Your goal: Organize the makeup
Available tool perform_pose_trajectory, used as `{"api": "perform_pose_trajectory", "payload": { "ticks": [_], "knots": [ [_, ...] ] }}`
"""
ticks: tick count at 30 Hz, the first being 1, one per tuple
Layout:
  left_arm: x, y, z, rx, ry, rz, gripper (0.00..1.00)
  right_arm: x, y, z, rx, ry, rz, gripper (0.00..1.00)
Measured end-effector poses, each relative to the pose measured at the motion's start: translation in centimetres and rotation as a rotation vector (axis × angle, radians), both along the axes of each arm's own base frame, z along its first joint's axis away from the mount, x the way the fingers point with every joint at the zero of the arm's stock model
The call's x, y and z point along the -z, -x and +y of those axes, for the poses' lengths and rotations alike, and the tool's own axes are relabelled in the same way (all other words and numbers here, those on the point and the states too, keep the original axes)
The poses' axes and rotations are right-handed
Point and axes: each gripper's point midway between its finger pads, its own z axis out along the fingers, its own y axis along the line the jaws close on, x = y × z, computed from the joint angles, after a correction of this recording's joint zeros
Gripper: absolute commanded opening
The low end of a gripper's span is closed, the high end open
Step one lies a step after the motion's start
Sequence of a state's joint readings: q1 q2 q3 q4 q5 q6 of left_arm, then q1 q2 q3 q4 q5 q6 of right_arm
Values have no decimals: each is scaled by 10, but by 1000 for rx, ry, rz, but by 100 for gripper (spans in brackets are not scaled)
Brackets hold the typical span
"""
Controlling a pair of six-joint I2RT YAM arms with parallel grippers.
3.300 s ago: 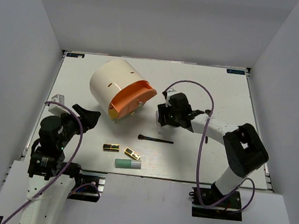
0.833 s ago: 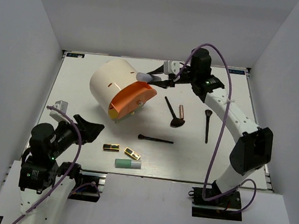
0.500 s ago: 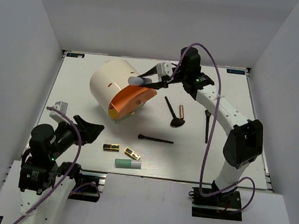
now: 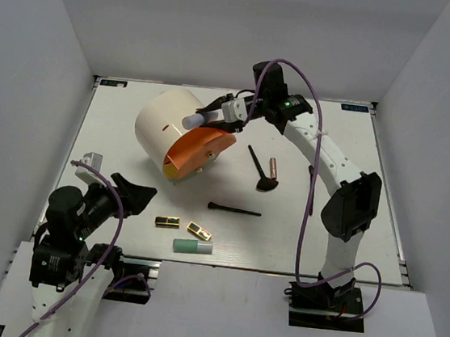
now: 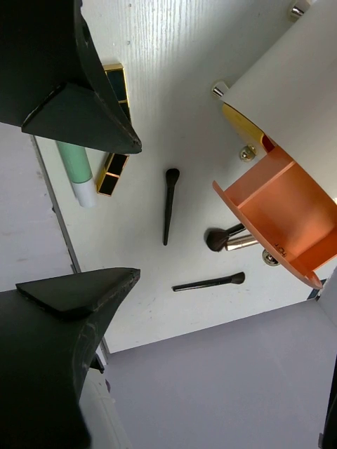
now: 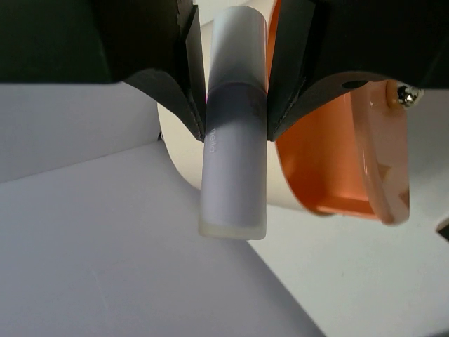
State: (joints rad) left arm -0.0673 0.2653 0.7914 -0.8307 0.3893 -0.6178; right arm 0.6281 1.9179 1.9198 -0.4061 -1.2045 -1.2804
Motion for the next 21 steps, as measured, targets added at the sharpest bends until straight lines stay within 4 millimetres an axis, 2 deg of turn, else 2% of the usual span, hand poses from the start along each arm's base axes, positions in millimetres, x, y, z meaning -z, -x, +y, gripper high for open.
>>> {"api": "perform_pose_trajectory", "payload": {
  "ticks": [5, 15, 21],
  "knots": [
    [1, -1, 1, -5, -1, 1, 76, 16, -1, 2, 14, 82, -97, 0],
    [5, -2, 1, -7, -3, 10, 76, 48, 17, -12, -27, 243, -216, 0],
    [4, -2, 1, -7, -3, 8, 76, 50, 16, -11, -25, 270, -281, 0]
  ]
}}
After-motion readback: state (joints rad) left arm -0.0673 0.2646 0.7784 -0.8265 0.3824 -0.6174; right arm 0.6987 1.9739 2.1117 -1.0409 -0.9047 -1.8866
